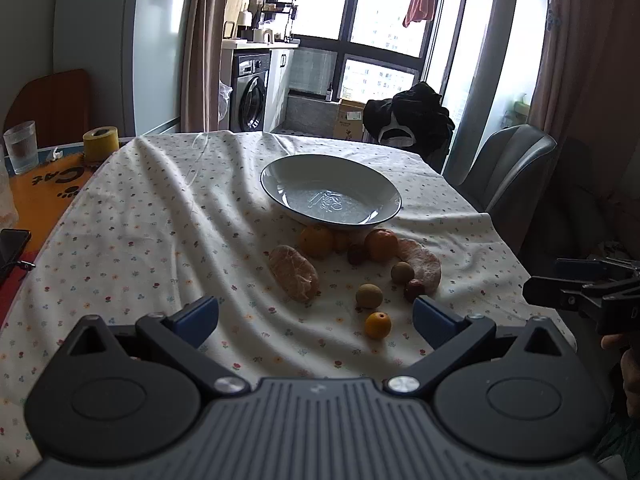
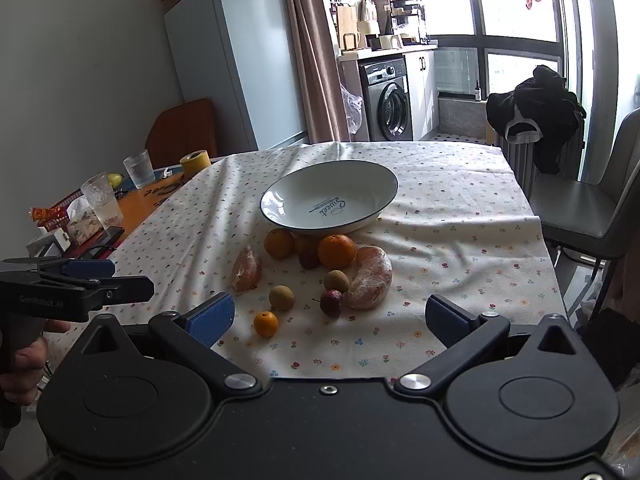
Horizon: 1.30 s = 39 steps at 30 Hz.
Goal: Organize fruits
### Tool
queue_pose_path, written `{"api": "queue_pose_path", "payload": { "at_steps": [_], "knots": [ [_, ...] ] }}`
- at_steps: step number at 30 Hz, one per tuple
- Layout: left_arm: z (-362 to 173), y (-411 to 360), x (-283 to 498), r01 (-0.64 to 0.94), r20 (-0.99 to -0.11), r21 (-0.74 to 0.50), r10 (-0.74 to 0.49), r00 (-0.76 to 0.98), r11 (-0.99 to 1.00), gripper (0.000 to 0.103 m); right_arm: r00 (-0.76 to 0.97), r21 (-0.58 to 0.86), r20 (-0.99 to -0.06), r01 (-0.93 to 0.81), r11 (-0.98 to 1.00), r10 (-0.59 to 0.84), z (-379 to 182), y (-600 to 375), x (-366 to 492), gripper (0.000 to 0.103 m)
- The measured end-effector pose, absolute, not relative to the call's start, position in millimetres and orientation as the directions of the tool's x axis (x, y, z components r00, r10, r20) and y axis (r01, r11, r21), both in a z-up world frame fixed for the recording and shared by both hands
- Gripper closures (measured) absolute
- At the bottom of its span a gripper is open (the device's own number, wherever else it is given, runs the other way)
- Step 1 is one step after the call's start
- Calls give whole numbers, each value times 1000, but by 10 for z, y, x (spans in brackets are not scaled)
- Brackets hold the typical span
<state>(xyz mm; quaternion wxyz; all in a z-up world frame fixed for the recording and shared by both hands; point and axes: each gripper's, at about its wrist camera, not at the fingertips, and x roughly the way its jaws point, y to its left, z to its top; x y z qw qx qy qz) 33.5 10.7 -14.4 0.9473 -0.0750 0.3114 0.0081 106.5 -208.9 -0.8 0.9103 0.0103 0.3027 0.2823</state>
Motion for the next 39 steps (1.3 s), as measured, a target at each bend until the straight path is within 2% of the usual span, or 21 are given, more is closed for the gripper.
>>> {"api": "queue_pose_path", "payload": {
  "at_steps": [6,8,12,14,17,24,28,32,39],
  "knots": [
    [-249,131,442,-58,-592,-150,-42,805,987,3,647,211,-551,-503,838,527,-138,-2094,1178,0],
    [-296,125,482,-55,-597,-157,-50,801,986,7,642,212,-558,-502,839,525,-189,-2086,1210,2],
    [-406,107,570,-44,-614,-173,-72,786,984,13,625,225,-578,-496,838,525,-308,-2070,1292,14],
    [-458,93,618,-42,-623,-176,-78,778,983,20,614,238,-585,-495,836,530,-364,-2067,1330,20],
    [-532,71,691,-33,-639,-185,-95,763,982,29,600,250,-597,-492,834,533,-445,-2062,1389,24],
    [-670,-8,856,-14,-656,-218,-136,742,976,38,580,281,-606,-484,829,544,-573,-2053,1514,40],
    [-736,-70,942,-6,-667,-233,-155,729,972,46,583,276,-613,-474,836,533,-625,-2031,1573,42],
    [-798,-144,1019,2,-673,-240,-168,720,971,48,601,269,-610,-457,848,517,-650,-2023,1597,42],
    [-929,-218,1107,17,-686,-257,-195,701,966,67,601,268,-615,-450,852,511,-710,-1993,1648,42]
  ]
}}
